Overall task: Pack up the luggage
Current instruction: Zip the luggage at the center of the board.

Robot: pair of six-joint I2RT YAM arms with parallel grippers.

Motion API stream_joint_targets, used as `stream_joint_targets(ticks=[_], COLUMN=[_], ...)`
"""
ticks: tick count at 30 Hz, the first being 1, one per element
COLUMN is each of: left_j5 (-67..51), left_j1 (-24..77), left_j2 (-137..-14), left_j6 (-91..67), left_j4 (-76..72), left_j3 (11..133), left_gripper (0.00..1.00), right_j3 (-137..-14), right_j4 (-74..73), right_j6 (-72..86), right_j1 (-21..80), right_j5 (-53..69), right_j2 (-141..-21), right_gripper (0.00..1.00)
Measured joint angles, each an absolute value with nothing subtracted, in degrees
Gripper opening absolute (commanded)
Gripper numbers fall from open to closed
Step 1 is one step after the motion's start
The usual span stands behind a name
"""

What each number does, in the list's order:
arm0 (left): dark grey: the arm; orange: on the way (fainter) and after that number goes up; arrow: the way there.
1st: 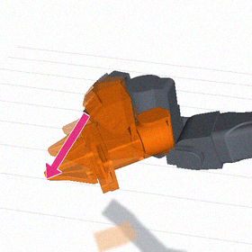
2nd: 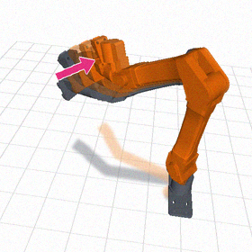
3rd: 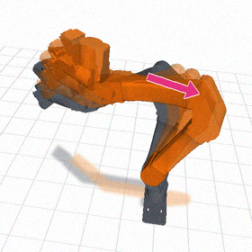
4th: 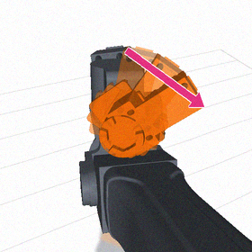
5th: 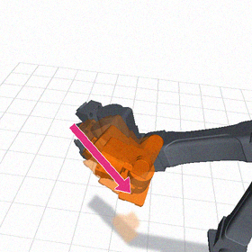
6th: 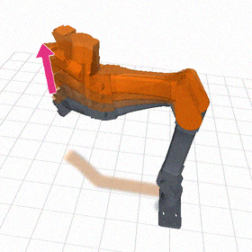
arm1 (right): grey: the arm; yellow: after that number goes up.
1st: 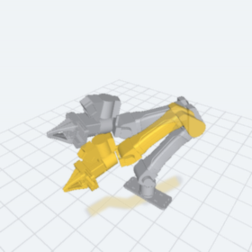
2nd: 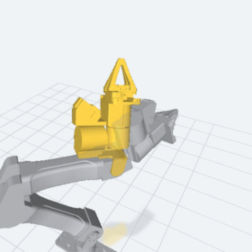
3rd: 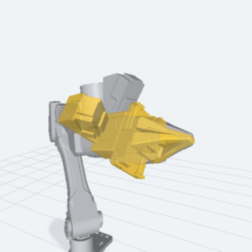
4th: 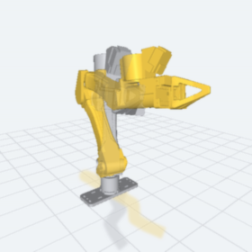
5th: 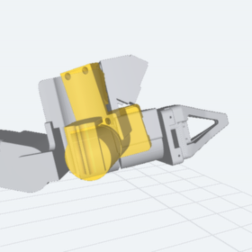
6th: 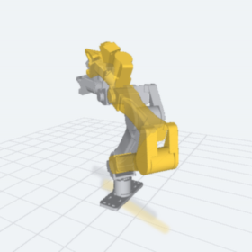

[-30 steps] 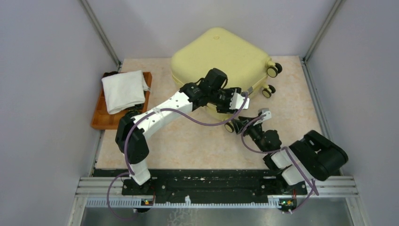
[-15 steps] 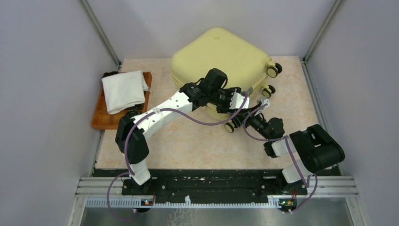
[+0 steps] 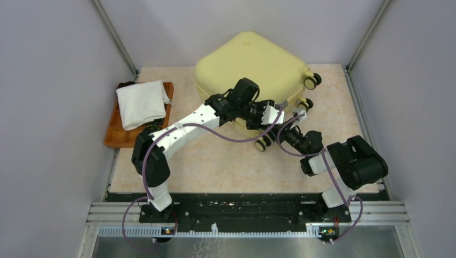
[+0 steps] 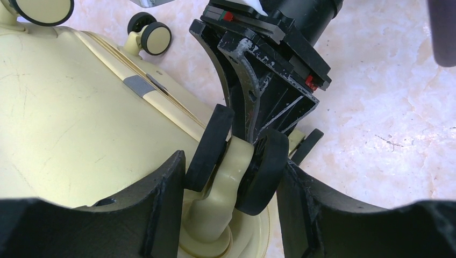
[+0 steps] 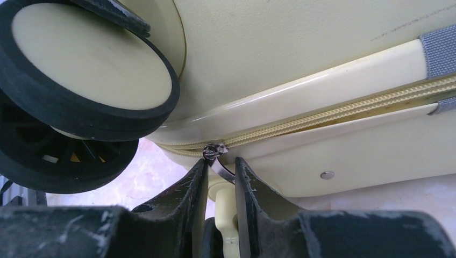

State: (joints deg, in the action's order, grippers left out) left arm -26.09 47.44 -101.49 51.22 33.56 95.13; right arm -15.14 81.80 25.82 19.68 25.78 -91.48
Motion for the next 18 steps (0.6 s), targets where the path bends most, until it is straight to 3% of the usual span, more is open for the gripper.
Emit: stream_joint_targets(ticks=[8, 13, 18], left_j5=[-25.96, -25.63, -25.26], left_j1=[47.35, 47.35, 47.35], left_j2=[-101.80, -101.80, -101.80], left_j6=[50.92, 50.89, 50.59], left_j4=[34.48, 34.81, 34.89], left_j3=[95.90, 95.92, 95.92], left_gripper=[0.00, 0.00, 0.00], right_j3=[-15.16, -15.11, -13.45], right_j4=[81.65, 81.41, 83.94], right_j6=[26.74, 27.05, 27.09], right_j1=[20.08, 21.21, 23.53], right_j5=[24.88, 22.24, 17.78], right_j2=[-91.57, -91.57, -91.68], right_gripper=[0.19, 0.00, 0.00])
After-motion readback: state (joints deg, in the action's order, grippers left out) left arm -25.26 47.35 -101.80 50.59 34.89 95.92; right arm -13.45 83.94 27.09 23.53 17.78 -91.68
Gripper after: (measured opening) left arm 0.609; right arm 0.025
